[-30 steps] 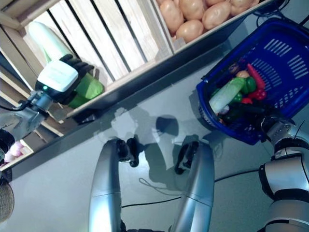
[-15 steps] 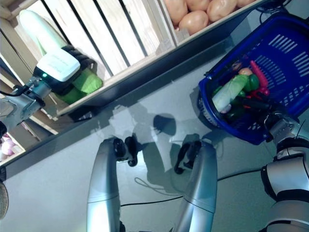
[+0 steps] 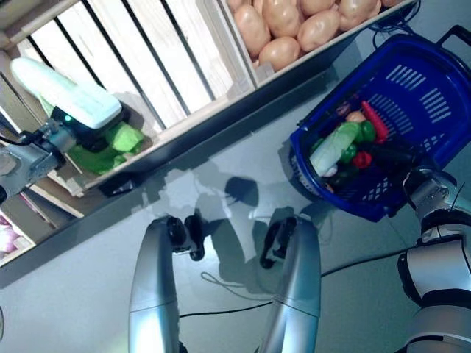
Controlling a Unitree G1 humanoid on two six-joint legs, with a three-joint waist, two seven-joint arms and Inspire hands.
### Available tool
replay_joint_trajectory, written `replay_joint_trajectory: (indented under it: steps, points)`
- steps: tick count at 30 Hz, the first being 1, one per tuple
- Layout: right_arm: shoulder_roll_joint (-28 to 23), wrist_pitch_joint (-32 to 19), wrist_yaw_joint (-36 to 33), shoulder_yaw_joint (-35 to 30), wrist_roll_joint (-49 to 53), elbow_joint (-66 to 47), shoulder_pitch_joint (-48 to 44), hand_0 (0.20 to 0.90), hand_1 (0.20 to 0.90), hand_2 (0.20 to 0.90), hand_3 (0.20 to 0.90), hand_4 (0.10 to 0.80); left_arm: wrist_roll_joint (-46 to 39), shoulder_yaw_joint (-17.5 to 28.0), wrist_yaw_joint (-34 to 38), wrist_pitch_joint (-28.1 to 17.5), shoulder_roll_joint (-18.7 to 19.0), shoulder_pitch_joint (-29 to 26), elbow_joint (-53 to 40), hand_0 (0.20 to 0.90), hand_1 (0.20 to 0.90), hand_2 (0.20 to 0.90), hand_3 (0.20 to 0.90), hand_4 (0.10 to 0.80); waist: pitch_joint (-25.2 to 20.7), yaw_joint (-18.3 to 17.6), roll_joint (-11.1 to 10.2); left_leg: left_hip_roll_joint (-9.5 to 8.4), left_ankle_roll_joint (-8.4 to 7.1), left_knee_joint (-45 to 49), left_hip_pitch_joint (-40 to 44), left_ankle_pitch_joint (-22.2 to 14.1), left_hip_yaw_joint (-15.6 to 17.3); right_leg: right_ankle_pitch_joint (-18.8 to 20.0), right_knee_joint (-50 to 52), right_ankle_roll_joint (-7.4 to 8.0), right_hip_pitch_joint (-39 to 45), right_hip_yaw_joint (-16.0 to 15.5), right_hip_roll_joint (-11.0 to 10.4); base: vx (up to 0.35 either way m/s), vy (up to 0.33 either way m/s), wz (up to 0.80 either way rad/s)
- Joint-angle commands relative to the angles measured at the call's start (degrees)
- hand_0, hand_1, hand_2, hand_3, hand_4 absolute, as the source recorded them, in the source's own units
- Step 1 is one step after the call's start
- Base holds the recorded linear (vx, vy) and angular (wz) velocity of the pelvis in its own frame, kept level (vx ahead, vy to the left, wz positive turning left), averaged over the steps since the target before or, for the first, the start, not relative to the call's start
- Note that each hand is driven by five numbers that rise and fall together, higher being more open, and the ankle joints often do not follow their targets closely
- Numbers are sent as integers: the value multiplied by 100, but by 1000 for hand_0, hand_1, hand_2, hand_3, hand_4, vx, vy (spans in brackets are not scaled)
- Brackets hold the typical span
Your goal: Put vegetables into the basket
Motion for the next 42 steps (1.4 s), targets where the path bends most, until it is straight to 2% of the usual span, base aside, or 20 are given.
replay_joint_trajectory:
  steps: [1, 4, 11, 18, 21, 24, 26, 29, 30, 34, 36, 37, 42]
  points:
    - [-437, -388, 376, -257, 219, 0, 21, 900, 900, 900, 900, 800, -429, 332, 483, -115, 497, 67, 206, 300, 300, 300, 300, 400, -60, 70, 11, 81, -29, -681, 1224, -807, 350, 203, -1036, -220, 1041, -257, 34, 49, 1, -7]
    - [-378, -435, 523, -362, 64, -91, 260, 900, 900, 900, 900, 800, -642, 690, 868, -376, 482, 321, 227, 300, 300, 300, 300, 400, -119, 69, 4, 11, -62, -1176, 1744, -636, 437, 306, -1402, -228, 1546, -329, 98, 60, -7, -10]
    - [-188, -783, 865, -794, -585, -619, 1144, 900, 900, 900, 900, 800, -753, 1700, 1643, -1254, 554, 995, -24, 300, 300, 300, 300, 400, -395, 103, -68, -207, 4, -2522, 3074, -269, 493, 594, -2482, -223, 2765, -351, 257, 63, -41, -6]
    - [99, -1146, 853, -1050, -1131, -1407, 1627, 900, 900, 900, 900, 800, -1057, 2591, 1417, -1622, 489, 1393, -442, 300, 300, 300, 300, 400, -711, 107, -180, -272, 49, -3138, 3845, -201, 607, 640, -3065, -189, 3504, -486, 249, 44, -51, -1]
    - [312, -1397, 736, -1101, -1435, -1875, 1812, 900, 900, 900, 900, 800, -1185, 3082, 1393, -1636, 303, 1619, -659, 300, 300, 300, 300, 400, -806, 109, -225, -303, 41, -3536, 4264, -98, 678, 729, -3431, -134, 3911, -634, 229, 25, -44, 4]
    - [500, -1531, 487, -1089, -1641, -2387, 1978, 900, 900, 900, 900, 800, -1413, 3457, 1221, -1624, 179, 1780, -866, 300, 300, 300, 300, 400, -835, 117, -256, -377, 3, -4085, 4762, 95, 703, 911, -3988, -41, 4409, -745, 323, 18, -43, 1]
    - [630, -1625, 399, -1095, -1784, -2724, 2119, 900, 900, 900, 900, 800, -1822, 3789, 937, -1711, 91, 1927, -971, 300, 300, 300, 300, 400, -869, 108, -289, -427, 3, -4431, 5055, 229, 696, 1021, -4367, 0, 4720, -807, 402, 20, -42, -3]
    - [976, -1974, 287, -1055, -2232, -3432, 2489, 900, 900, 900, 900, 800, -2893, 4556, 54, -1926, -227, 2338, -1310, 300, 300, 300, 300, 400, -975, 110, -357, -530, 15, -5073, 5585, 512, 672, 1269, -5107, 97, 5274, -922, 536, 41, -38, -7]
    - [1033, -2080, 283, -1061, -2354, -3533, 2551, 900, 900, 900, 900, 800, -3084, 4664, -102, -1943, -279, 2417, -1379, 300, 300, 300, 300, 400, -1003, 114, -364, -552, 18, -5179, 5671, 562, 663, 1318, -5241, 114, 5374, -945, 563, 98, -33, -4]
    - [1444, -2466, 279, -924, -3061, -4331, 2840, 900, 900, 900, 900, 800, -4697, 5427, -1669, -1905, -1000, 3022, -1868, 300, 300, 300, 300, 400, -1268, 117, -372, -751, -23, -6351, 6519, 1031, 637, 1772, -6582, 270, 6341, -1124, 902, 143, -24, 4]
    - [1559, -2517, 237, -854, -3337, -4578, 2885, 900, 900, 900, 900, 800, -5444, 5637, -2420, -1740, -1355, 3243, -2020, 300, 300, 300, 300, 400, -1415, 114, -366, -811, -25, -6780, 6848, 1165, 649, 1908, -7073, 310, 6720, -1156, 1030, 175, -11, -6]
    - [1639, -2582, 284, -819, -3532, -4731, 2919, 900, 900, 900, 900, 800, -6082, 5773, -3043, -1591, -1656, 3388, -2104, 300, 300, 300, 300, 400, -1508, 120, -372, -851, -31, -7055, 7053, 1256, 637, 2011, -7367, 347, 6939, -1154, 1106, 175, -14, -9]
    - [1946, -2396, 174, -612, -4056, -5118, 2916, 900, 900, 900, 900, 800, -7318, 5874, -4136, -1131, -2546, 3853, -2432, 300, 300, 300, 300, 400, -1846, 144, -419, -871, -80, -7956, 7818, 1535, 705, 2323, -8299, 462, 7739, -1138, 1345, 159, -25, -6]
